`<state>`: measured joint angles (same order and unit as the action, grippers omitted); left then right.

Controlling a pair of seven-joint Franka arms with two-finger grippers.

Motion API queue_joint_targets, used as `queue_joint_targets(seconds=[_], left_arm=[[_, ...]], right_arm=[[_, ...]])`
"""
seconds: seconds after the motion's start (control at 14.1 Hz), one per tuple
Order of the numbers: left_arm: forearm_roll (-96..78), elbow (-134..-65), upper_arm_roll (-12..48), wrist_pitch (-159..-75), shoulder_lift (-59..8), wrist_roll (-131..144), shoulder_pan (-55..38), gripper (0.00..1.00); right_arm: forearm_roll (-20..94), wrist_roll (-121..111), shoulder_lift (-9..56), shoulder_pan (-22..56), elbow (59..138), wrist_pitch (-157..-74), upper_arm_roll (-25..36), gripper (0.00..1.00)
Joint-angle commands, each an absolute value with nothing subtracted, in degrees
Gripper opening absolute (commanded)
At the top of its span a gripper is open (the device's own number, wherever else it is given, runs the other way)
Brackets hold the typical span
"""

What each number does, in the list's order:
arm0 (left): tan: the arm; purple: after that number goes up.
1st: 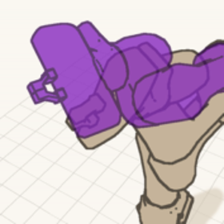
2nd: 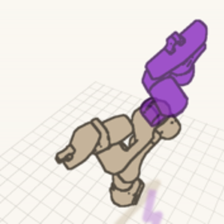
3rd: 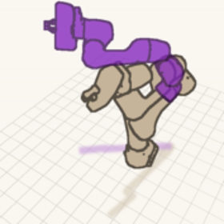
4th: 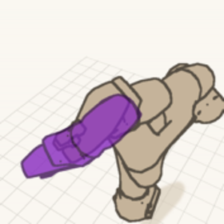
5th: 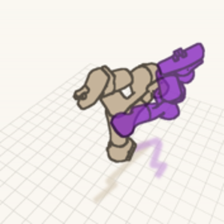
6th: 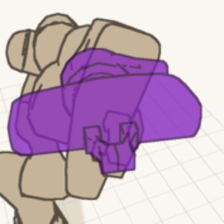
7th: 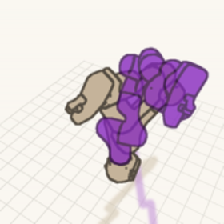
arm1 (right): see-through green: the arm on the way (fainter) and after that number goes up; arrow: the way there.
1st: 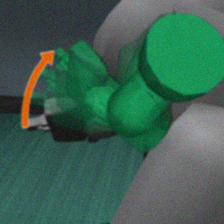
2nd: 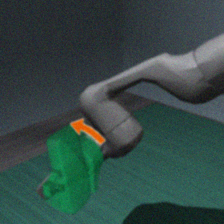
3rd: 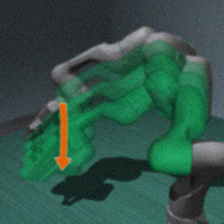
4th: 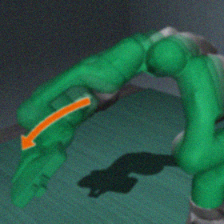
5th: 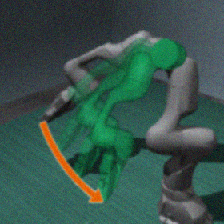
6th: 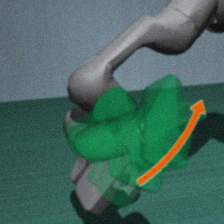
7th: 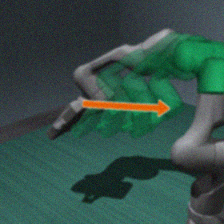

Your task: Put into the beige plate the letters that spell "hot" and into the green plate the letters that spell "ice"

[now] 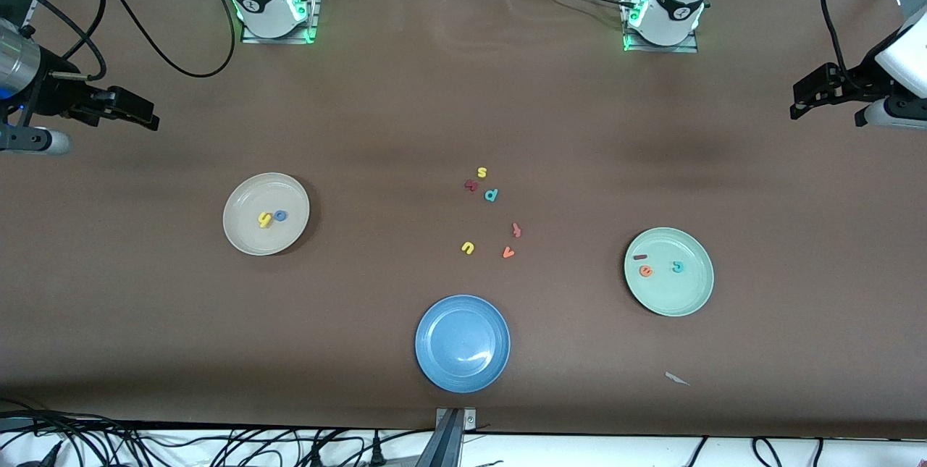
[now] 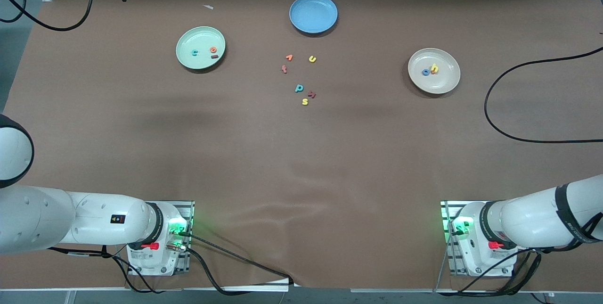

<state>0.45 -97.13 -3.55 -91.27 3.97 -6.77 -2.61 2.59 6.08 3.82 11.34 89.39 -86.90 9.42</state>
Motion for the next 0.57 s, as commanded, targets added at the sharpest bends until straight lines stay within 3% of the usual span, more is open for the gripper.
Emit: queue_joint_targets(seconds=[0.0, 0.5], left_arm=[[-0.70, -95.89, -3.69, -90.88, 3.43, -7.29, -2.55, 1.00], [-0.62, -95.89, -3.69, -90.44, 3.43, -7.38, -2.55, 1.00]], right_arm=[[1.50, 6.33, 3.60, 11.78, 90.18, -88.15, 9.23, 1.00], [0.70, 4.83, 4.13, 12.30, 89.83, -89.74, 9.23, 1.00]])
